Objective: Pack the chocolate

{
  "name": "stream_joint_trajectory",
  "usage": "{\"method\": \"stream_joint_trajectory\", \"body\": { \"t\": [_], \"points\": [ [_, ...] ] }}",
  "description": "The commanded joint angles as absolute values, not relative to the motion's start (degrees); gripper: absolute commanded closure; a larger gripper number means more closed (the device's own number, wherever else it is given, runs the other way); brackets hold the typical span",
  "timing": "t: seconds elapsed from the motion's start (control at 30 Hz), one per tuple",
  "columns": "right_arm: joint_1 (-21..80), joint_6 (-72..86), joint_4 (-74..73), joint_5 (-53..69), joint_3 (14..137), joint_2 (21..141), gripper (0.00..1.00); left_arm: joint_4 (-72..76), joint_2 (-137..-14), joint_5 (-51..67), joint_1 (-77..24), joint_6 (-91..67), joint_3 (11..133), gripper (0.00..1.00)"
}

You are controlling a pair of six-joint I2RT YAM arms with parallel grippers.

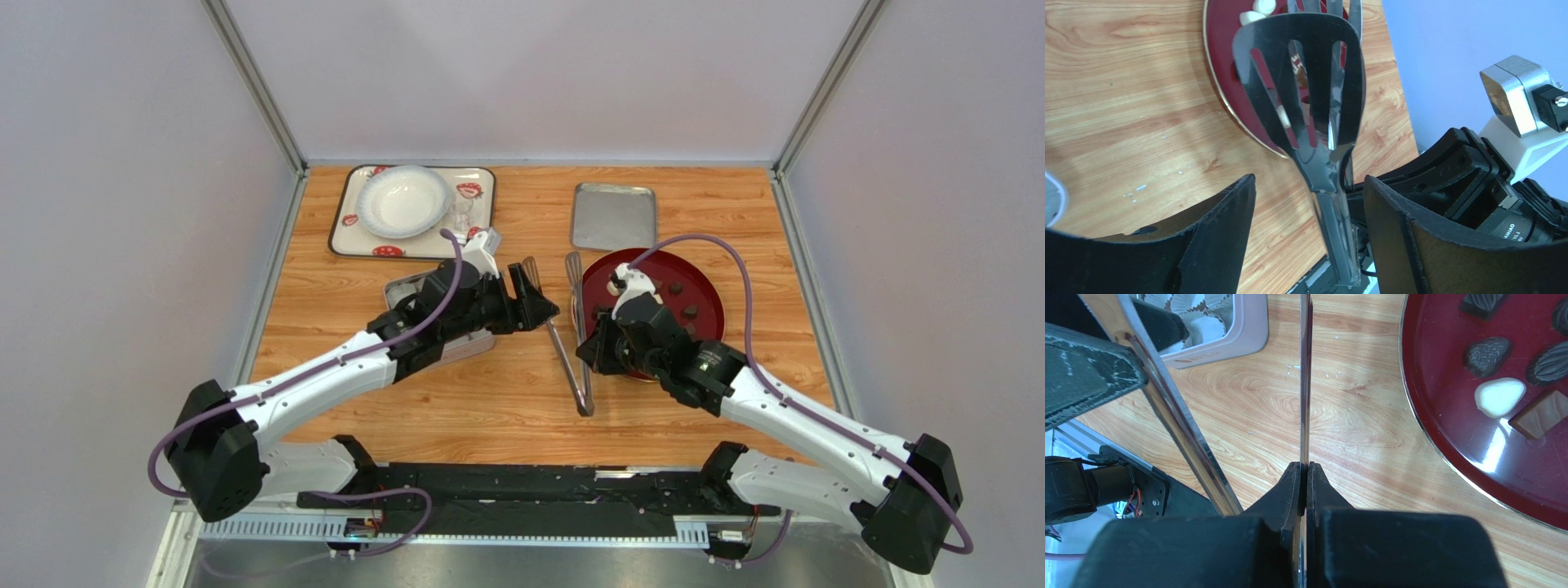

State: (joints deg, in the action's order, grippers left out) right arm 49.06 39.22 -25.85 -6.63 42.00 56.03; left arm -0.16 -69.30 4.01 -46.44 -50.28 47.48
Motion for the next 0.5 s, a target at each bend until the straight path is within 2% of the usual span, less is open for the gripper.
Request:
{"method": "stream_joint_trajectory", "body": {
  "t": [0.0,0.13,0.2,0.23,0.3,0.47],
  "points": [
    [49.4,40.3,-21.4,-7.5,41.8,55.8,1.00,6.0,-70.4,4.5,-47.0,-52.6,48.0,0.32],
    [49.4,40.6,-20.3,-7.2,41.4,56.2,1.00,7.6,-72.1,5.3,-47.1,-54.4,47.6,0.37],
    [49.3,40.8,-20.2,-7.3,41.3,56.2,1.00,8.3,-72.5,6.1,-47.2,-55.4,46.9,0.47],
    [49.3,40.9,-20.1,-7.3,41.2,56.4,1.00,9.1,-72.4,6.2,-47.2,-55.8,46.5,0.50],
    [49.3,40.9,-20.0,-7.2,41.1,56.7,1.00,9.9,-72.0,6.3,-47.3,-56.6,45.3,0.65],
    [49.3,41.1,-19.6,-6.5,40.9,57.1,1.00,9.9,-70.6,5.4,-47.3,-56.8,43.8,0.66]
  ]
}}
